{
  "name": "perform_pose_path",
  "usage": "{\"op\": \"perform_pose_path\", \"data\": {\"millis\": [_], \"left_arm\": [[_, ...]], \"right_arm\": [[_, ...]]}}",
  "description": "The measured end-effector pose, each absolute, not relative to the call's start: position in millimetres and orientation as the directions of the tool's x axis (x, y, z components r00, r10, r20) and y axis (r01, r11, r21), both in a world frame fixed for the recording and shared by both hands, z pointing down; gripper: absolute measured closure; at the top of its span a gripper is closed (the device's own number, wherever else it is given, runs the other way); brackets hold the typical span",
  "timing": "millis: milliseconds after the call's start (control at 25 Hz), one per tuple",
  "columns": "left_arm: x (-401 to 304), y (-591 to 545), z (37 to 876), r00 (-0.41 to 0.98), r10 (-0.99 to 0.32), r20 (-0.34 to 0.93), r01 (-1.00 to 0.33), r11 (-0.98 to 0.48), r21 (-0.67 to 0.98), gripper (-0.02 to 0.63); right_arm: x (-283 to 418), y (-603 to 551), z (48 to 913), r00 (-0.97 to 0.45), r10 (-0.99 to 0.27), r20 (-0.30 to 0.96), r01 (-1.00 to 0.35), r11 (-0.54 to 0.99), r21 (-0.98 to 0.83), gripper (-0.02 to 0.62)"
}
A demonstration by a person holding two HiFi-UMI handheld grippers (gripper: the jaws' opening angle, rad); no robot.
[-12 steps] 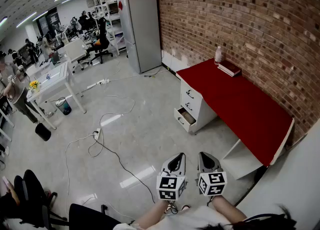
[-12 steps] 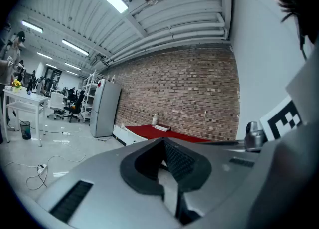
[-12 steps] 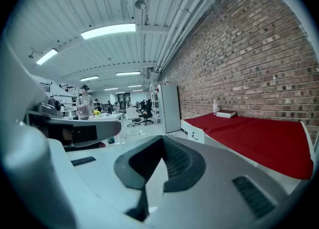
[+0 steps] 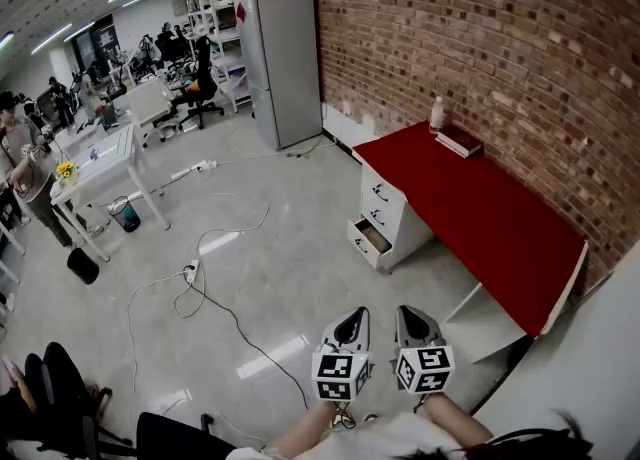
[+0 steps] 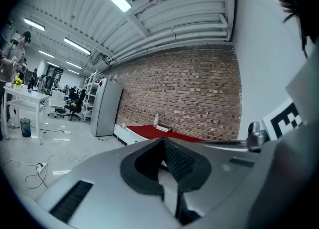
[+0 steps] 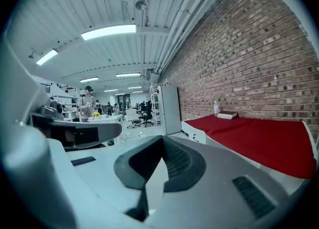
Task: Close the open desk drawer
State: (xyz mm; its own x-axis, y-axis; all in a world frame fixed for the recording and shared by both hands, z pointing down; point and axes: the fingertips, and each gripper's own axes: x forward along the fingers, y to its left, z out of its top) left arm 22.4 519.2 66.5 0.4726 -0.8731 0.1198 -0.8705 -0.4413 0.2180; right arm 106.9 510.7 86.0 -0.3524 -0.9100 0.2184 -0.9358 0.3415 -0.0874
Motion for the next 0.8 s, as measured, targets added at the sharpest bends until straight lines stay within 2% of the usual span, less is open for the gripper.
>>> {"op": "perform_pose_path", "data": {"millis": [360, 800], "left_arm": [[-15, 507, 76, 0.469, -0.873, 0.134, -0.875, -0.438, 0.209, 0.598], [-29, 471, 93, 0.477, -0.863, 0.165, -0.871, -0.439, 0.220, 0.598]], "right_arm": [[89, 491, 87, -0.319, -0.927, 0.195, -0.946, 0.302, -0.113, 0.597], [88, 459, 115, -0.283, -0.925, 0.254, -0.958, 0.259, -0.125, 0.597]]}}
